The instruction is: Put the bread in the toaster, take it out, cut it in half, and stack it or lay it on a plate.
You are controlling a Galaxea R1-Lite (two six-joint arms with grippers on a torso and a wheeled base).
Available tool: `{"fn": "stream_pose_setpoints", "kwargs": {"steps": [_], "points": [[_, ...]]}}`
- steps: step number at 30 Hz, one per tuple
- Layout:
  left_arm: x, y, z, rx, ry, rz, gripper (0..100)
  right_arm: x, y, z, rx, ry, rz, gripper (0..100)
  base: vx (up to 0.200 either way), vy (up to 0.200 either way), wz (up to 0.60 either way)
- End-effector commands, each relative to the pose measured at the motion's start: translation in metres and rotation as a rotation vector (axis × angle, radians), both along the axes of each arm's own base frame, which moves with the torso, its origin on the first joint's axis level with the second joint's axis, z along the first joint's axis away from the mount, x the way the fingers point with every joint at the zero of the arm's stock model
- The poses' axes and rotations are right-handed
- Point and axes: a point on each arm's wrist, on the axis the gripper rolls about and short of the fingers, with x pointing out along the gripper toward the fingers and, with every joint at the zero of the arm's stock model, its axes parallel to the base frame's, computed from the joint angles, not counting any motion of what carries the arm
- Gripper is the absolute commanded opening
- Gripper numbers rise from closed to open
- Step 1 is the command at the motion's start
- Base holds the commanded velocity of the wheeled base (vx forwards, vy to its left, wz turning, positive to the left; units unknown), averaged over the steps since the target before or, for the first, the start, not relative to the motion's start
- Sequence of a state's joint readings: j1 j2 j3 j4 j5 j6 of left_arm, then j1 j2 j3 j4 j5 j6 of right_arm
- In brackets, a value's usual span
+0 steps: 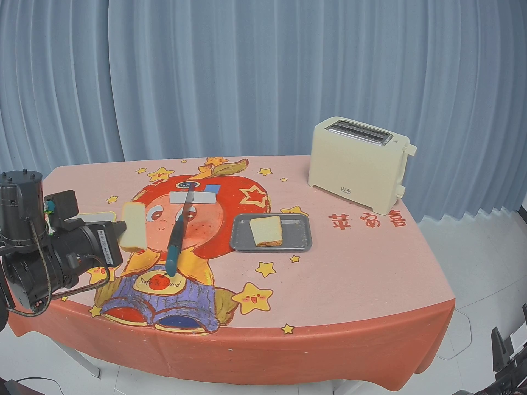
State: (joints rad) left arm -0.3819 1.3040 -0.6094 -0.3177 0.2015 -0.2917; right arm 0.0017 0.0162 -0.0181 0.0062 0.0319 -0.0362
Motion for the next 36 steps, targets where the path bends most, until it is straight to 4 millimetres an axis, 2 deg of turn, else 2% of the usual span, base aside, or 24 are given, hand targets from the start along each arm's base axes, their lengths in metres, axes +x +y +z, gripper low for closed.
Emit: {"fn": "stream_pose_setpoints", "kwargs": {"steps": [1,5,15,21,25,27,29,30,36], "points": [[0.004,-0.008,-0.002,0.006,0.014,-0.025,0,0.0,0.0,-0.005,-0.001,-0.001,0.0,100,0.0,0.0,0.0],[0.008,-0.016,-0.003,0.01,0.024,-0.054,0,0.0,0.0,-0.005,-0.001,-0.001,0.0,100,0.0,0.0,0.0],[0.036,-0.049,-0.009,0.033,0.063,-0.124,0,0.0,0.0,-0.005,-0.001,-0.001,0.0,100,0.0,0.0,0.0],[0.064,-0.077,-0.013,0.035,0.076,-0.157,0,0.0,0.0,-0.005,-0.001,-0.001,-0.001,100,0.0,0.0,0.0],[0.079,-0.087,-0.02,0.042,0.088,-0.157,0,0.0,0.0,-0.005,-0.001,-0.001,0.0,100,0.0,0.0,0.0],[0.099,-0.099,-0.031,0.037,0.072,-0.156,0,0.0,0.0,-0.005,-0.001,0.0,-0.001,100,0.0,0.0,0.0],[0.108,-0.104,-0.034,0.028,0.054,-0.155,0,0.0,0.0,-0.005,-0.001,-0.001,0.0,100,0.0,0.0,0.0],[0.118,-0.111,-0.039,0.016,0.033,-0.149,0,0.0,0.0,-0.005,-0.001,0.0,0.0,100,0.0,0.0,0.0],[0.145,-0.128,-0.057,0.019,0.047,-0.151,0,0.0,0.0,-0.005,-0.001,-0.001,-0.001,100,0.0,0.0,0.0]]}}
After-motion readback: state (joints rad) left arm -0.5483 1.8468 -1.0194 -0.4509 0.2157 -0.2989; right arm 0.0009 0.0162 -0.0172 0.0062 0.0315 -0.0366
